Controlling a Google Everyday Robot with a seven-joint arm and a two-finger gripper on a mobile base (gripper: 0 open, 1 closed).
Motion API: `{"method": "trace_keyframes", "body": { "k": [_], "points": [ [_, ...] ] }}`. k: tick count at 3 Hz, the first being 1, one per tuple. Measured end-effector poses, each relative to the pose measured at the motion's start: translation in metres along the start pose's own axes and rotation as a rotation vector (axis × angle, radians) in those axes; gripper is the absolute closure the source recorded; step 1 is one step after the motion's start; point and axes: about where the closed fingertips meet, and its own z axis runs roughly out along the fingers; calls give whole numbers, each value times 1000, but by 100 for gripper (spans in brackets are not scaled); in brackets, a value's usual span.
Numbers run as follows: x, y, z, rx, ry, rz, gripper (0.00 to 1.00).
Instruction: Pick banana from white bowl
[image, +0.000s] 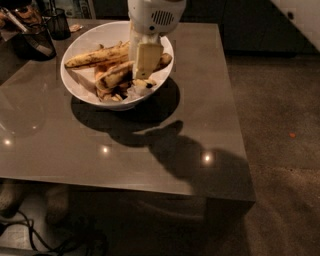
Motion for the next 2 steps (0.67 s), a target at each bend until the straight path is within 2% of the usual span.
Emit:
{"method": "trace_keyframes", "body": {
  "k": [2],
  "points": [
    [-7, 9, -10, 9, -14, -5, 100]
  ]
}}
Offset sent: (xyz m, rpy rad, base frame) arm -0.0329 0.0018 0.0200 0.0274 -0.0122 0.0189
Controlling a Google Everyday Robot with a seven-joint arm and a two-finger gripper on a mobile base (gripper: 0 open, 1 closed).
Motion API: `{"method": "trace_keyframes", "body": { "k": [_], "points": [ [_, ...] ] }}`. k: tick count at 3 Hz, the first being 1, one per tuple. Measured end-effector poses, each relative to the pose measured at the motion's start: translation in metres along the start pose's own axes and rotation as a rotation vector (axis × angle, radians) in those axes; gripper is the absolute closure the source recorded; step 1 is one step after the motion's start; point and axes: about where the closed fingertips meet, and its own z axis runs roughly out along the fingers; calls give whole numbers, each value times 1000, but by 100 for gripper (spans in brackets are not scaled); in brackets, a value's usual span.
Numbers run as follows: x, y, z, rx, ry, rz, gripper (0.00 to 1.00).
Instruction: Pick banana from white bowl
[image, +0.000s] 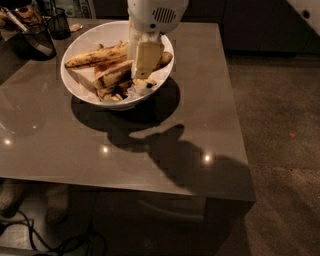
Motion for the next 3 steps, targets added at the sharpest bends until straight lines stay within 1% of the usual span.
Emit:
{"method": "trace_keyframes", "body": {
  "k": [1, 2, 3],
  "points": [
    [-8, 26, -17, 15, -33, 24, 100],
    [-28, 74, -39, 15, -93, 51, 100],
    [-28, 75, -40, 15, -94, 51, 100]
  ]
}}
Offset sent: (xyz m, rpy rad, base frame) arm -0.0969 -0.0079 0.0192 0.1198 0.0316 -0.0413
